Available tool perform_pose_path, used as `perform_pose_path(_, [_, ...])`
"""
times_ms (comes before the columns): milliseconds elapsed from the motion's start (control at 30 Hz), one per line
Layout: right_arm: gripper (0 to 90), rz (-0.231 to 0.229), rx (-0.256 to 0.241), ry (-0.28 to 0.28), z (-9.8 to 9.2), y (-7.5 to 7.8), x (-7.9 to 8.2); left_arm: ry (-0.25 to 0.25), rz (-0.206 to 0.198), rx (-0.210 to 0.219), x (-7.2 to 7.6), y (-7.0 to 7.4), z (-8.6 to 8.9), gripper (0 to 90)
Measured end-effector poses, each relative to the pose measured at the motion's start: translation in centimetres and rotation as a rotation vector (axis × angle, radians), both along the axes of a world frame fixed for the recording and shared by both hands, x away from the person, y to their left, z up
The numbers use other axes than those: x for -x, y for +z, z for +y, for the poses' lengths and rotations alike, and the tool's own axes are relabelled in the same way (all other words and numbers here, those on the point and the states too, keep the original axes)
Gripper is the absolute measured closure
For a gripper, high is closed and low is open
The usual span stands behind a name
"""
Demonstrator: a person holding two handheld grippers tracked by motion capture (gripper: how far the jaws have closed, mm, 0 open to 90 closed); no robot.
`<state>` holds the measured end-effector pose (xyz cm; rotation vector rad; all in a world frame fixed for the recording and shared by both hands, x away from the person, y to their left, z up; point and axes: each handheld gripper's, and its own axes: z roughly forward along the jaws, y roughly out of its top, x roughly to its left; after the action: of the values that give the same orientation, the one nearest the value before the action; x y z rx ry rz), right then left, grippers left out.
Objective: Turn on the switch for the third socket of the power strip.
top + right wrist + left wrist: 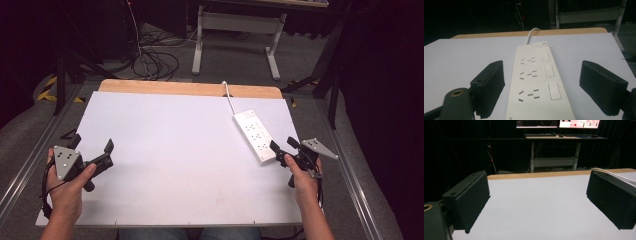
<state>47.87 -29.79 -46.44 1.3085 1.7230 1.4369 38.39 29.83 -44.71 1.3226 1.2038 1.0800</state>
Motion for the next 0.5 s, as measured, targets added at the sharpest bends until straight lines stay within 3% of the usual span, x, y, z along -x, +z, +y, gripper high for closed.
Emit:
perform_pose_path(300, [20.2, -0.005, 0.011, -0.006, 0.24, 0.05, -0.01, 0.002, -0.005, 0.004, 0.19, 0.03, 0.09, 5.4])
perform_pose_path(500, [37.8, -0.012, 0.006, -0.006, 0.17, 0.19, 0.14, 0.002, -0.007, 0.0, 0.08, 0.03, 0.13, 5.5])
